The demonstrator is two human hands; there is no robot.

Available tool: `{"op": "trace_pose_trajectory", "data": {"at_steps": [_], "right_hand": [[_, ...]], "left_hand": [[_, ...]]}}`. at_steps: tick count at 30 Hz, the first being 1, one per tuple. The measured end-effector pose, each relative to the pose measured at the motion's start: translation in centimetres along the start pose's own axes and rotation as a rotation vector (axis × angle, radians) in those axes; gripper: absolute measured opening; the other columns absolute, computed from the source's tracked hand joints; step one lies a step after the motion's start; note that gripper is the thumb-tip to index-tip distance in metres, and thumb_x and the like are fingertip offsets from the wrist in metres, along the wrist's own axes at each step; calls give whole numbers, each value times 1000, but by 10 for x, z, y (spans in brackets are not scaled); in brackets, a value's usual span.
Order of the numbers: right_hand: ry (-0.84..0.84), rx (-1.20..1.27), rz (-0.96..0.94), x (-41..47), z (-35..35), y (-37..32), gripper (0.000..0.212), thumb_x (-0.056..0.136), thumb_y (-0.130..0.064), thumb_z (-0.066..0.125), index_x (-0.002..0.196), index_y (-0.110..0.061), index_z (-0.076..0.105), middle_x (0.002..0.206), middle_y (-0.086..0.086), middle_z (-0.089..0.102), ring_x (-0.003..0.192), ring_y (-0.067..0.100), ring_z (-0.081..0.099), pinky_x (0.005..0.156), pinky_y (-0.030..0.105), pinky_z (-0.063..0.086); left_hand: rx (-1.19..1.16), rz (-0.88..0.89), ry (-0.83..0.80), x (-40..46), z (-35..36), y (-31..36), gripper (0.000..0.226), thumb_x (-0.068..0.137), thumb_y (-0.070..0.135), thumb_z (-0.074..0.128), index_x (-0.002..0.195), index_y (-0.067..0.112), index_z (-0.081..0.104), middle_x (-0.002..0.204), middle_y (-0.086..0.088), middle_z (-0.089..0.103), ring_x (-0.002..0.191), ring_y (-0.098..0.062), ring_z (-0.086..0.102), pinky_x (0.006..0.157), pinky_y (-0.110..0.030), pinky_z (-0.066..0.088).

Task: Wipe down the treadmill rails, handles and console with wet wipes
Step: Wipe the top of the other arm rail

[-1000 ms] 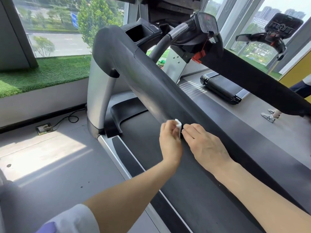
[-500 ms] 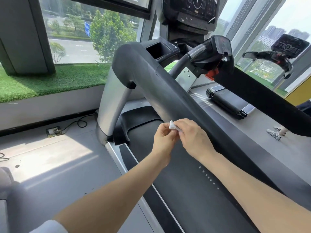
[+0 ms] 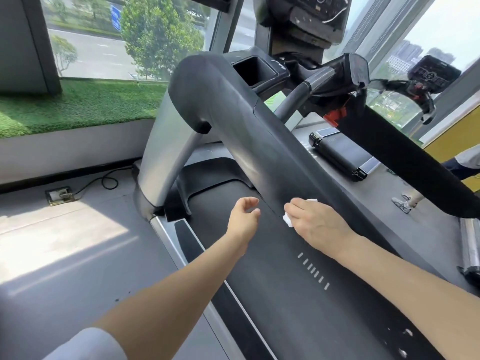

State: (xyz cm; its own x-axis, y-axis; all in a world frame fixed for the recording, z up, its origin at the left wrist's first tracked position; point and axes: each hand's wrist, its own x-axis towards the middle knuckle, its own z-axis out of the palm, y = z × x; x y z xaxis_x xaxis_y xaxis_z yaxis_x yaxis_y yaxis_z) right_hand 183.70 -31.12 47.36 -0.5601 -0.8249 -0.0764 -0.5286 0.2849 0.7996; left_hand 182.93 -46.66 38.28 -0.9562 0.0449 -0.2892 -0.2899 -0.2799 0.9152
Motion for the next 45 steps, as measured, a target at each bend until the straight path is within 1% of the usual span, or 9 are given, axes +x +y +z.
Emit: {"op": "trace_pose_trajectory", "data": {"at_steps": [7,10,13,19,24,30,35,40,45], "right_hand": [[126,82,56,96,18,27,38,77,-6,36,51,-13,62,67,1,53,71,21,43,52,31,43],[24,72,21,112,12,35,19,60,-3,62,47,-16,60,63,0,52,60,20,53,50,28,41],[-21,57,13,95,7,28,26,46,1,76,43,-17,58,59,-1,49,56,19,51,52,27,43],[-70,118,-10,27,-7,3,28,50,-9,85,42,-18,60,59,-4,50,56,17,51,53,26,43],[-50,154,35,-34,-24,-10,29,49,-4,84,41,-17,59,59,-4,51,55,17,52,49,23,46],[-27,216,84,-92,-34,-25,31,49,3,82,42,-14,58,60,-3,53,56,18,55,43,22,47],[-23,215,107,-125,-44,-35,28,49,8,67,41,-17,59,59,-5,54,56,16,57,38,19,43],[67,186,142,-112,-52,-28,38,60,8,44,37,-22,51,50,-7,45,49,14,48,40,16,16],[38,179,204,-59,-45,-15,30,43,6,58,37,-22,49,50,-6,42,50,14,48,42,17,14]], "left_hand": [[-1,-8,-17,40,-10,16,22,94,8,48,107,24,55,113,7,58,95,-12,53,94,-31,46],[-7,-32,12,43,-13,13,21,94,6,48,107,20,56,110,2,59,89,-11,54,83,-28,48],[10,-40,17,37,-11,12,22,94,6,47,110,20,56,115,1,59,89,-12,54,82,-27,47],[74,17,10,-1,17,12,34,96,8,47,126,22,50,121,10,52,99,-9,53,68,-14,40],[106,20,60,-44,46,-1,33,96,9,46,126,23,50,119,12,52,97,-9,53,61,-12,38],[91,28,60,-87,73,-22,32,95,9,46,124,22,52,122,7,54,100,-13,54,77,-22,43],[96,50,66,-109,83,-27,32,95,7,45,123,20,53,121,6,55,89,-11,53,63,-16,42],[126,63,76,-112,69,-18,33,94,8,45,122,22,54,122,7,55,90,-11,54,60,-17,39],[181,34,41,-95,54,-13,30,94,9,46,119,23,56,119,4,56,85,-11,53,58,-16,39]]}}
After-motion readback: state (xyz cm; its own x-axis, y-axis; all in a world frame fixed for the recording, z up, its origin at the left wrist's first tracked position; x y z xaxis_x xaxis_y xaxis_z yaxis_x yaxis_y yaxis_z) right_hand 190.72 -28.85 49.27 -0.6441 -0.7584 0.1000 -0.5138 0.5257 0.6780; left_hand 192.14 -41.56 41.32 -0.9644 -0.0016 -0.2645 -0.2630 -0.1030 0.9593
